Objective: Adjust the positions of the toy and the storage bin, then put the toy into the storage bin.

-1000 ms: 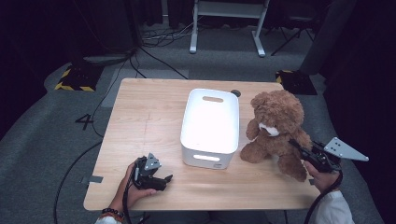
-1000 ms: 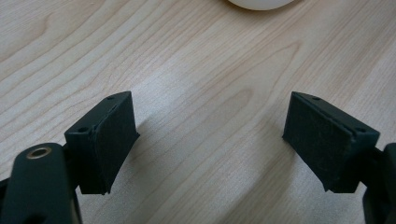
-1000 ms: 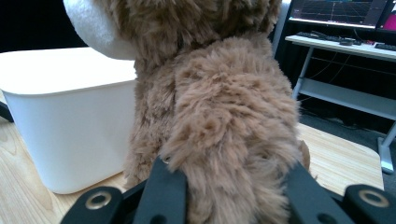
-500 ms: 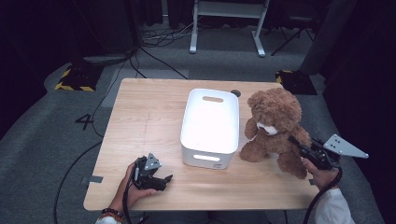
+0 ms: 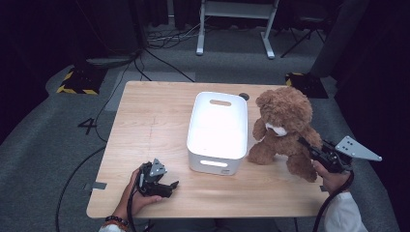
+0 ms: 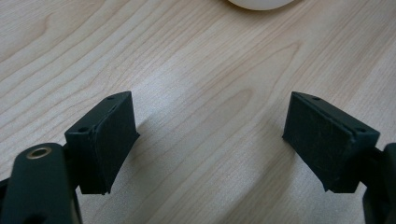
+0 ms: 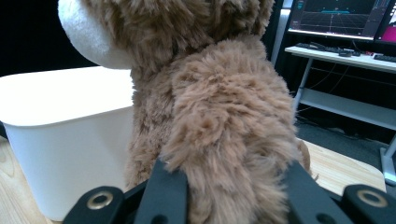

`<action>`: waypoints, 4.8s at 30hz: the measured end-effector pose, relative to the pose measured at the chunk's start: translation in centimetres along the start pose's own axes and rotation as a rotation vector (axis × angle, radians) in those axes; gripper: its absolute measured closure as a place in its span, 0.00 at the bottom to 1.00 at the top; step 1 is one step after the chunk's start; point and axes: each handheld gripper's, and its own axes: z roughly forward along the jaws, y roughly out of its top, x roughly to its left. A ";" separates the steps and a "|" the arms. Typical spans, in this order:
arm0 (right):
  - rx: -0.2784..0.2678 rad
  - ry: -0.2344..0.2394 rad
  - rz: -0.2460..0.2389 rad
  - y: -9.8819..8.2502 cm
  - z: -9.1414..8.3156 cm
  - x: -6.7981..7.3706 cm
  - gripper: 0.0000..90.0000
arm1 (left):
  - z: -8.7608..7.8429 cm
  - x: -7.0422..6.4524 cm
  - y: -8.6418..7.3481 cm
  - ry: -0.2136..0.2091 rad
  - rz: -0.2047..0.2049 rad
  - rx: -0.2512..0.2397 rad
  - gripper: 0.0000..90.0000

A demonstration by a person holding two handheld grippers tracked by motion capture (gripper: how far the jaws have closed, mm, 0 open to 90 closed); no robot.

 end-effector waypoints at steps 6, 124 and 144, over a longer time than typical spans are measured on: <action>-0.018 -0.014 0.000 0.6 0.1 -0.2 0.88 | 0.0 0.0 0.0 0.001 0.001 -0.003 0.19; -0.213 0.201 -0.093 13.4 8.3 8.8 0.87 | -0.1 -0.1 -0.1 0.001 -0.001 -0.001 0.20; -0.192 0.237 -0.065 12.4 11.4 10.1 0.87 | -0.1 -0.1 -0.1 -0.005 -0.003 -0.005 0.21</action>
